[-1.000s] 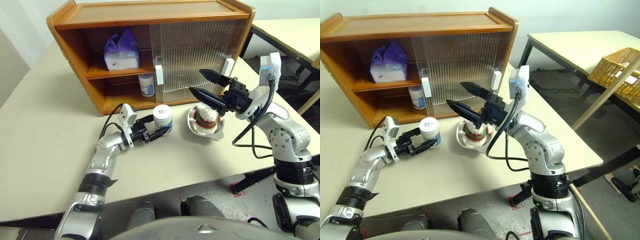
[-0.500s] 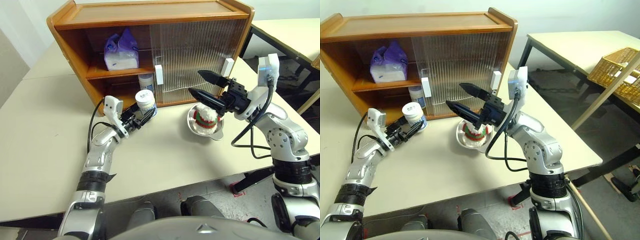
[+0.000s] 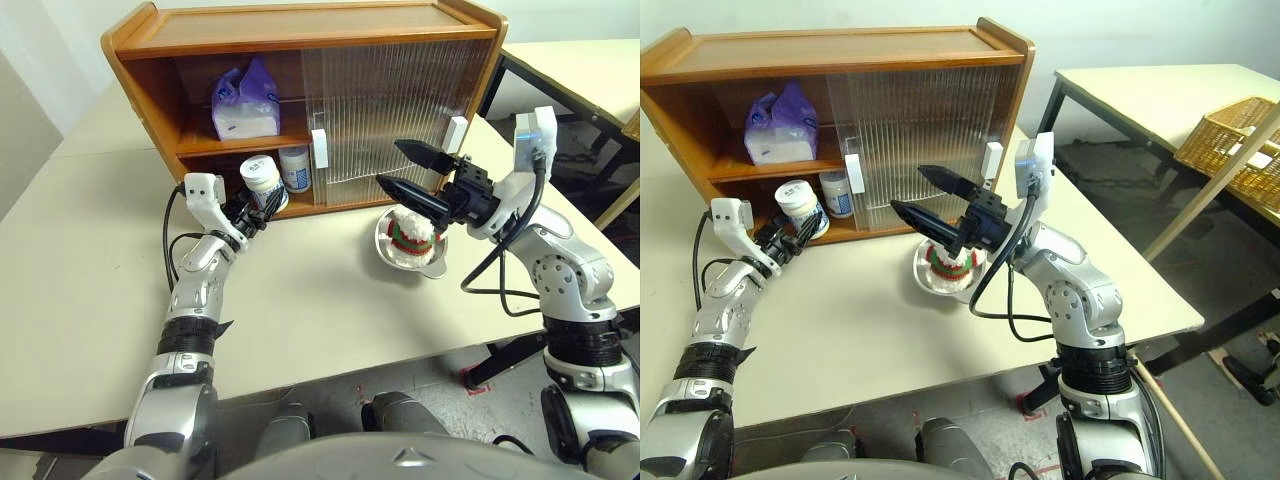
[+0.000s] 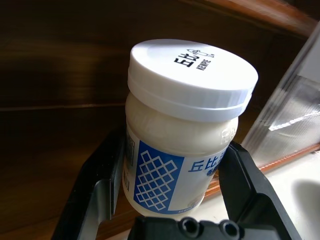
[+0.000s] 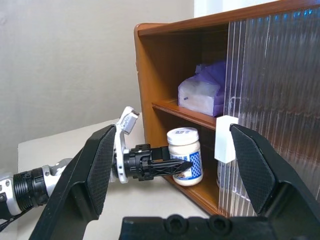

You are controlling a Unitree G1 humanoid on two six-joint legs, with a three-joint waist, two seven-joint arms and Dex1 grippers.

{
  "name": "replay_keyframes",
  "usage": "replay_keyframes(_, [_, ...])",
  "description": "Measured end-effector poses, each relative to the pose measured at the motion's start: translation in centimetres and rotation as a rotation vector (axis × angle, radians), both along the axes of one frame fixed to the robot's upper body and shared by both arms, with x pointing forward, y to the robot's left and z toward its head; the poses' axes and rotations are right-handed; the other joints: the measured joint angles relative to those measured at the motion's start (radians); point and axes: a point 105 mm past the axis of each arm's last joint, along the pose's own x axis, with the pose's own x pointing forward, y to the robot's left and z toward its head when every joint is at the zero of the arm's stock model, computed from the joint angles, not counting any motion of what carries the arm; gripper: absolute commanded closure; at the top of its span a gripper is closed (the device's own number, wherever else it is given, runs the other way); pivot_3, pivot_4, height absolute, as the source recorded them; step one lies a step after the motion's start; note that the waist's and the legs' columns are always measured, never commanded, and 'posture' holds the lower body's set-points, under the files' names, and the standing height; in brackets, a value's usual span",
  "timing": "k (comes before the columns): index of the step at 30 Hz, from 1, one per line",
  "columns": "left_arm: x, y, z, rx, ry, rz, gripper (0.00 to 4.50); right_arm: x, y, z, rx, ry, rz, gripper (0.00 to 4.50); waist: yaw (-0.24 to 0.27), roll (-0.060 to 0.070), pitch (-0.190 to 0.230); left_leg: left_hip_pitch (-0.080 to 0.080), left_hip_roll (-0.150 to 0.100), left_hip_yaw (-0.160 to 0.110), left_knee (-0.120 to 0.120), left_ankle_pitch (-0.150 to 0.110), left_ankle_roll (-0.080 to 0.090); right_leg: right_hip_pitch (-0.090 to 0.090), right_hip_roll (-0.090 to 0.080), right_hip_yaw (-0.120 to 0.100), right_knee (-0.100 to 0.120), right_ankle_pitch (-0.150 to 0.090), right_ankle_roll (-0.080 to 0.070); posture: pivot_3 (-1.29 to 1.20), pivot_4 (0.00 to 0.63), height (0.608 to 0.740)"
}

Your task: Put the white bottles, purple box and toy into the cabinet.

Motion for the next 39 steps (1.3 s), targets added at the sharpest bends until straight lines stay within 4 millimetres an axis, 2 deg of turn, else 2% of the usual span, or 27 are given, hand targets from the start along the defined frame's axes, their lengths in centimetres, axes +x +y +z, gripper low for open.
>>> replay_keyframes(5, [0.8, 0.8, -0.9, 0.035, 0.039, 0.09, 1.44, 0.0, 0.0, 0.0, 0.002, -0.002, -0.003, 0.0, 0.0, 0.0, 0.0, 0.0, -0.001, 0.0, 0.0, 0.003, 0.001, 0.0, 0.0, 0.0, 0.0, 0.0, -0.001, -0.19, 0.022, 0.74])
replay_keyframes(12, [2.6, 2.2, -1.1, 0.092, 0.052, 0.267, 1.44, 0.0, -0.1, 0.0, 0.003, -0.002, -0.009, 0.0, -0.003, -0.001, 0.001, 0.001, -0.003, 0.0, 0.0, 0.007, 0.005, 0.002, 0.0, 0.001, 0.0, 0.002, 0.002, -0.19, 0.024, 0.74])
replay_keyframes(21, [4.2, 1.7, -1.4, 0.073, 0.075, 0.375, 1.44, 0.0, -0.1, 0.1, 0.001, -0.005, -0.011, 0.0, -0.004, -0.002, 0.002, 0.001, -0.006, 0.003, 0.0, 0.008, 0.005, 0.003, 0.0, 0.001, -0.002, 0.003, 0.006, -0.2, 0.026, 0.74])
replay_keyframes(24, [4.4, 1.7, -1.4, 0.082, 0.078, 0.39, 1.44, 0.0, -0.1, 0.1, -0.001, -0.006, -0.011, 0.0, -0.005, -0.002, 0.002, 0.001, -0.014, 0.002, 0.0, 0.008, 0.006, 0.003, 0.0, 0.001, -0.002, 0.005, 0.009, -0.2, 0.027, 0.74])
replay_keyframes(30, [4.8, 1.7, -1.4, 0.088, 0.095, 0.409, 1.44, -0.1, -0.1, 0.1, -0.004, -0.008, -0.012, 0.0, -0.007, -0.003, 0.002, 0.001, -0.017, 0.002, 0.0, 0.009, 0.006, 0.003, -0.001, 0.001, -0.002, 0.004, 0.007, -0.2, 0.023, 0.74])
replay_keyframes(34, [4.8, 1.7, -1.5, 0.091, 0.098, 0.414, 0.05, -0.1, -0.1, 0.1, -0.004, -0.008, -0.013, 0.0, -0.009, -0.003, 0.002, 0.001, -0.018, 0.002, 0.0, 0.009, 0.007, 0.003, -0.001, 0.0, -0.002, 0.004, 0.008, -0.2, 0.021, 0.74])
replay_keyframes(39, [4.8, 1.6, -1.4, 0.088, 0.084, 0.399, 0.02, 0.0, -0.1, 0.1, -0.004, -0.008, -0.015, 0.0, -0.009, -0.003, 0.002, 0.001, -0.019, 0.004, 0.0, 0.009, 0.007, 0.003, -0.001, 0.0, -0.003, 0.004, 0.009, -0.2, 0.023, 0.74])
